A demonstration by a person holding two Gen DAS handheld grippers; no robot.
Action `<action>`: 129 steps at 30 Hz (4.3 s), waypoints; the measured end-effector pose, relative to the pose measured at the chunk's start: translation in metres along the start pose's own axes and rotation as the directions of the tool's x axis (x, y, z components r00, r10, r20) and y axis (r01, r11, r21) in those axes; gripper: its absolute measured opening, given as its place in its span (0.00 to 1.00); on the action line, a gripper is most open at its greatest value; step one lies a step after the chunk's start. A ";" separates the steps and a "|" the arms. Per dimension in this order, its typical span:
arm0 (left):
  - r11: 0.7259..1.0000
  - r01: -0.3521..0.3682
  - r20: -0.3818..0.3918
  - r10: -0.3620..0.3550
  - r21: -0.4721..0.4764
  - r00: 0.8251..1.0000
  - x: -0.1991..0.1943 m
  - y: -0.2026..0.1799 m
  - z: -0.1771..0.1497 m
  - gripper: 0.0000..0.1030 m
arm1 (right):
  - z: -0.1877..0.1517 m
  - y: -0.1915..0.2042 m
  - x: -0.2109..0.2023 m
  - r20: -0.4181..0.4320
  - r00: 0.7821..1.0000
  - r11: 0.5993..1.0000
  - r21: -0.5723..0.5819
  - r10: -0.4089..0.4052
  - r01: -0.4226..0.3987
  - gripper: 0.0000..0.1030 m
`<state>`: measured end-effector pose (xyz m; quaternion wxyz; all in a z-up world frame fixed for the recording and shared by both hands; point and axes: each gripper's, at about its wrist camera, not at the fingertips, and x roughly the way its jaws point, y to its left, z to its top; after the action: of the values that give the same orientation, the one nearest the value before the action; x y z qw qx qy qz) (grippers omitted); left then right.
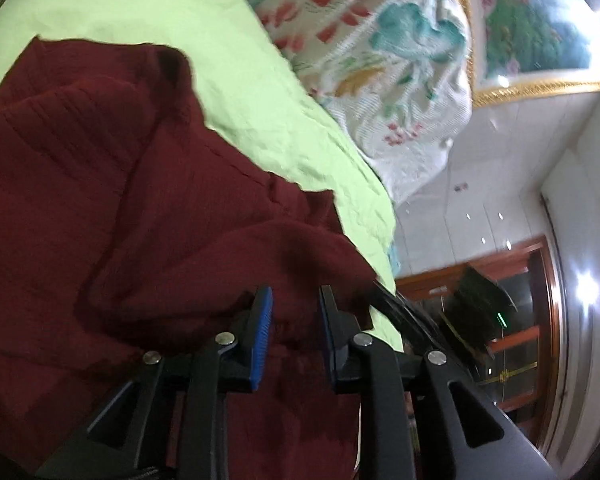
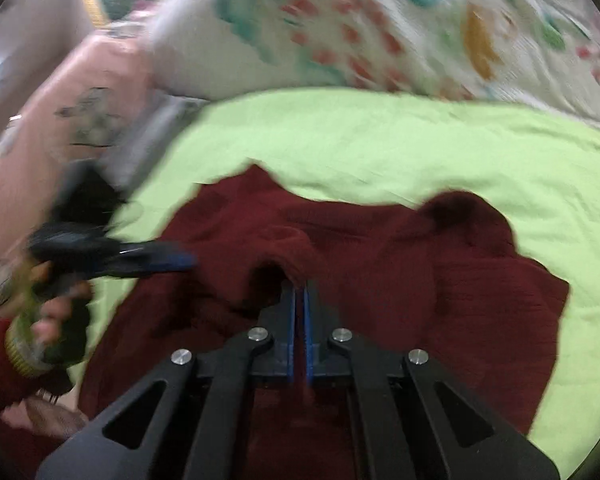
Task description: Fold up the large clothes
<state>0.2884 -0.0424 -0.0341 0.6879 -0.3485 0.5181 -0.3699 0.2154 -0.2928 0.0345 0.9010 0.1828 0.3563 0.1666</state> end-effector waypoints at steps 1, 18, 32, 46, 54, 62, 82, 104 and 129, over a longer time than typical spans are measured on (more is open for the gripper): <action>1.000 0.010 0.007 -0.010 -0.009 1.000 -0.002 0.002 0.000 0.21 | -0.004 0.010 -0.006 0.005 1.000 0.999 -0.033 0.022 -0.021 0.03; 0.997 0.072 0.011 -0.072 -0.010 0.997 -0.037 0.026 -0.066 0.32 | -0.091 0.008 -0.061 0.009 0.999 0.973 0.226 0.049 -0.049 0.51; 0.994 0.102 0.106 -0.106 0.037 0.989 -0.038 0.012 -0.064 0.02 | -0.080 -0.011 -0.039 0.207 0.978 0.883 0.450 0.041 -0.132 0.03; 0.974 -0.172 0.022 0.171 0.146 0.985 -0.067 0.038 -0.105 0.01 | -0.102 0.008 -0.055 0.044 0.947 0.883 0.376 -0.319 0.281 0.07; 0.950 -0.076 0.034 0.069 0.304 0.997 -0.052 -0.030 -0.111 0.14 | -0.096 0.039 -0.026 0.006 0.978 0.939 0.280 -0.209 0.199 0.08; 0.944 -0.231 -0.015 0.241 0.234 0.970 -0.025 0.003 -0.109 0.15 | -0.126 -0.011 -0.041 -0.071 0.957 0.837 0.469 -0.280 0.280 0.12; 0.869 -0.463 0.183 0.433 0.173 0.882 -0.190 0.047 -0.245 0.63 | -0.244 0.029 -0.149 -0.015 0.974 0.860 0.467 -0.225 0.206 0.50; 0.968 -0.234 0.033 0.231 0.093 0.972 -0.187 0.074 -0.256 0.55 | -0.294 0.004 -0.148 0.132 0.981 0.799 0.570 0.140 -0.190 0.08; 0.991 -0.032 0.208 0.004 0.129 0.978 -0.227 0.012 -0.205 0.02 | -0.219 0.012 -0.174 0.324 0.924 0.835 0.437 0.202 -0.335 0.05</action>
<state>0.0486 0.1411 0.0140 0.7630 -0.3344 0.4212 -0.3587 -0.0602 -0.3108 -0.0077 0.8329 0.4714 0.2333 0.1721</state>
